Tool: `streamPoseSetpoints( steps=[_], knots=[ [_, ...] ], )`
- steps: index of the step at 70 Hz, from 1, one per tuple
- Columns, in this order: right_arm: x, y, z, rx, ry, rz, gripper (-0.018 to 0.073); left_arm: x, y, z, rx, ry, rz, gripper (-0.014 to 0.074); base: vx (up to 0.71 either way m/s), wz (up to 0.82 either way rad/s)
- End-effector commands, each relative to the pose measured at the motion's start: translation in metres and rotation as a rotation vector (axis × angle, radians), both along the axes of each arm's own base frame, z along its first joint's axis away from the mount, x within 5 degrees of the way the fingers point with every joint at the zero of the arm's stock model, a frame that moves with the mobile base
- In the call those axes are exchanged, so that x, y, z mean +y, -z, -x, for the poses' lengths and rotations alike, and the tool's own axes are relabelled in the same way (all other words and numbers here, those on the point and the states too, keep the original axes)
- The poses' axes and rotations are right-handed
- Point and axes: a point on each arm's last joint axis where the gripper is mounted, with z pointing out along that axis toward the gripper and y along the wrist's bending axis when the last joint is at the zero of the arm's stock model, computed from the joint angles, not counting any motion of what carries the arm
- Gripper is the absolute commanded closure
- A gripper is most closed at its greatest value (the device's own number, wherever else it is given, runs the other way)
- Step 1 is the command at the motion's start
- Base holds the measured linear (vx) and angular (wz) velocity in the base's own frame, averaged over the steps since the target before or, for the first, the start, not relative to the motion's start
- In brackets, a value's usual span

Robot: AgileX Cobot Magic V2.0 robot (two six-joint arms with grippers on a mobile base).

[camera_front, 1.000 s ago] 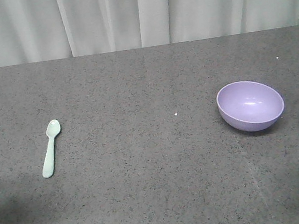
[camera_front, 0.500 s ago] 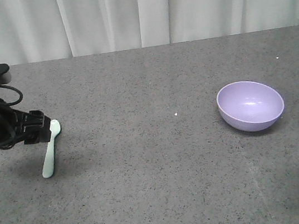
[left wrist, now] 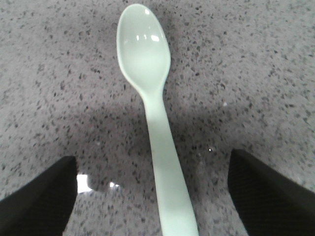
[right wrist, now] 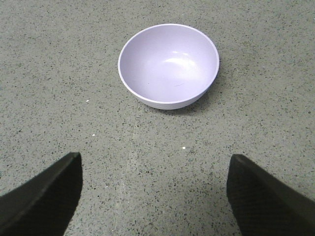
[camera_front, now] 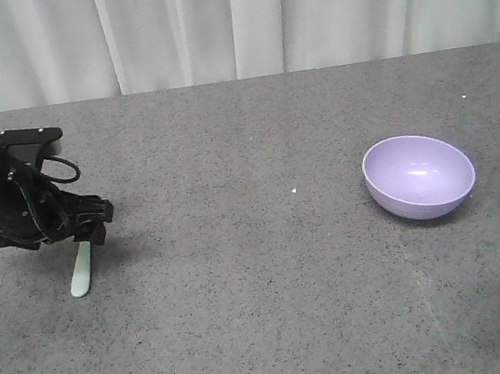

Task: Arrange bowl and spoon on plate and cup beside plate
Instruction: 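Grasp the pale green spoon by its handle with the left gripper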

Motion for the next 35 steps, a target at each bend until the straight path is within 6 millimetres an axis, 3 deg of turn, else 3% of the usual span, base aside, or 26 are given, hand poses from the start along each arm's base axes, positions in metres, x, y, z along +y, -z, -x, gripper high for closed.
streamPoseSetpoints(
  steps=[1,35],
  knots=[
    [-0.001,-0.015,-0.003,-0.091,0.008,-0.009,-0.0013,-0.004,-0.020,-0.007,-0.125,-0.007,0.028,0.0006,0.00,0.00],
    [-0.001,-0.015,-0.003,-0.091,0.008,-0.011,-0.0013,-0.006,0.005,-0.021,-0.113,-0.030,0.036,0.0008,0.00,0.00]
  ],
)
